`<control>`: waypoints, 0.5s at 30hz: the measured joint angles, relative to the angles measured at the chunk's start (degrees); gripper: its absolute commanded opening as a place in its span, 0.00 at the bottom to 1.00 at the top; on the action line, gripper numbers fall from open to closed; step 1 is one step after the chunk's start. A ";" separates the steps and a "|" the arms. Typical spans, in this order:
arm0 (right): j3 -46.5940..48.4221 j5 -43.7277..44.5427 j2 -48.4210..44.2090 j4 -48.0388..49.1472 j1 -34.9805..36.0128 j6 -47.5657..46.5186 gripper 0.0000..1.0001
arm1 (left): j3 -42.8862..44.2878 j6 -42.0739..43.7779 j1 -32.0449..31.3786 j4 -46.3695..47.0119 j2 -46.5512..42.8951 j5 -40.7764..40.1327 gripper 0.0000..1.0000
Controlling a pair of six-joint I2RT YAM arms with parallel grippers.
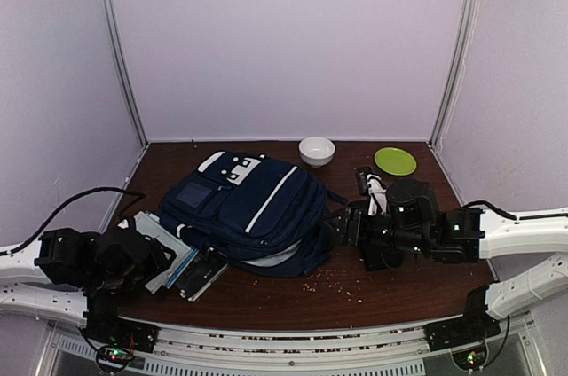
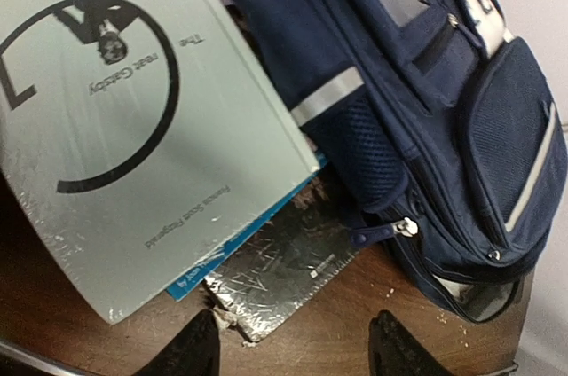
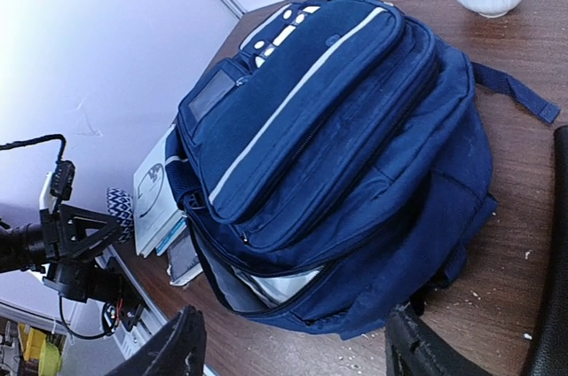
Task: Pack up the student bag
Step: Place the personal item at the center of the board, then move the student bag to the center of the board.
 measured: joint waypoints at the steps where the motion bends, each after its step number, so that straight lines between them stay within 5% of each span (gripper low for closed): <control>1: 0.28 -0.26 0.39 0.52 0.20 -0.15 0.69 | 0.42 -2.08 -0.11 -1.27 1.01 -0.31 0.98; 9: 9.86 -4.76 11.91 3.08 4.02 -1.07 0.69 | 0.85 -3.45 1.64 -4.68 -5.81 -6.49 0.95; 15: 19.85 -8.07 24.26 4.31 9.29 -1.07 0.68 | 3.02 16.13 26.05 2.82 -5.75 2.93 0.98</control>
